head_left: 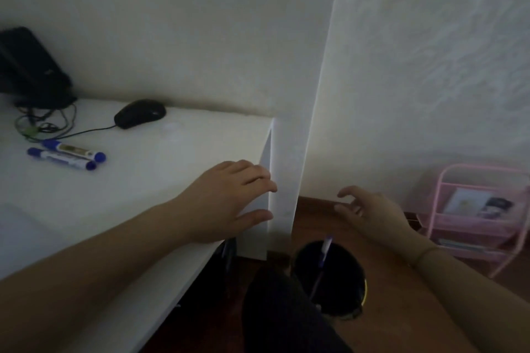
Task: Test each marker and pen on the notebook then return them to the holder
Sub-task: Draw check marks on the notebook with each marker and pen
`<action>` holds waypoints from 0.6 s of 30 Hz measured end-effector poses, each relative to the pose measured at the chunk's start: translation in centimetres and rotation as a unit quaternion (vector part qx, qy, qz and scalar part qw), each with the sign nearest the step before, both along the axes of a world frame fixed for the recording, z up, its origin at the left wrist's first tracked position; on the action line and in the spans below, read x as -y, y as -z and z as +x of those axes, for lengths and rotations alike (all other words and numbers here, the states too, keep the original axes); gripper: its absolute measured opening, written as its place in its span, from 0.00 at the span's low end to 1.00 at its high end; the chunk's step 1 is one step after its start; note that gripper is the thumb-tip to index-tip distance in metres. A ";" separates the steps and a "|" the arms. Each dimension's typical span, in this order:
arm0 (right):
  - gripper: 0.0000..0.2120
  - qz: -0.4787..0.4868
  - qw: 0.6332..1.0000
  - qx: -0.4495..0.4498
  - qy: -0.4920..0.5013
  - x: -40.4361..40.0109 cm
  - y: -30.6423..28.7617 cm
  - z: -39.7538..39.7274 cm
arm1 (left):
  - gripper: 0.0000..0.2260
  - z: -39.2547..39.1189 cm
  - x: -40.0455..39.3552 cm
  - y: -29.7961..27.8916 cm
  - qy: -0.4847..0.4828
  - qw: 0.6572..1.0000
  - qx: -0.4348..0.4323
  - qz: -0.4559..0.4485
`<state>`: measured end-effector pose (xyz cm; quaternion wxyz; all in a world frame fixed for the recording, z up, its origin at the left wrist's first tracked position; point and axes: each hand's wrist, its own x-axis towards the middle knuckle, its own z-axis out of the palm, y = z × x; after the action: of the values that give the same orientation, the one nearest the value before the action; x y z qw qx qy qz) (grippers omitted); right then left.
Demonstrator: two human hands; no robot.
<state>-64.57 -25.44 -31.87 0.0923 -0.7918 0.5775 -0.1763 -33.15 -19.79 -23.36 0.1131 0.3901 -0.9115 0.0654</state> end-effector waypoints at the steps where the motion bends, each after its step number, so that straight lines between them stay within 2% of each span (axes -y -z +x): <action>1: 0.12 -0.004 1.000 0.003 -0.001 0.1 0.2 0.1 | 0.18 0.2 0.1 0.0 -0.005 1.000 -0.004 -0.001; 4: 0.11 -0.009 0.999 0.030 -0.010 0.4 -0.5 1.5 | 0.19 0.8 0.3 -0.2 -0.026 1.000 -0.006 -0.004; 7: 0.10 -0.031 0.992 0.114 -0.032 0.5 -2.5 4.2 | 0.20 2.3 -0.1 -1.1 -0.064 0.998 -0.004 -0.017; 11: 0.07 -0.089 0.961 0.231 -0.121 -0.2 -6.0 10.8 | 0.20 8.1 -2.4 -2.6 -0.191 0.979 -0.057 -0.051; 14: 0.06 -0.123 0.932 0.283 -0.191 -2.1 -9.0 17.2 | 0.21 14.5 -6.2 -2.7 -0.330 0.940 -0.043 -0.079; 18: 0.05 -0.088 0.897 0.290 -0.321 -4.9 -12.0 25.6 | 0.20 22.0 -13.2 -1.7 -0.511 0.858 -0.039 -0.039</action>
<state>-38.95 -20.52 -19.87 0.2368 -0.8529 0.2218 -0.4091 -11.17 -6.61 -21.63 0.1148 0.7983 -0.5758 0.1343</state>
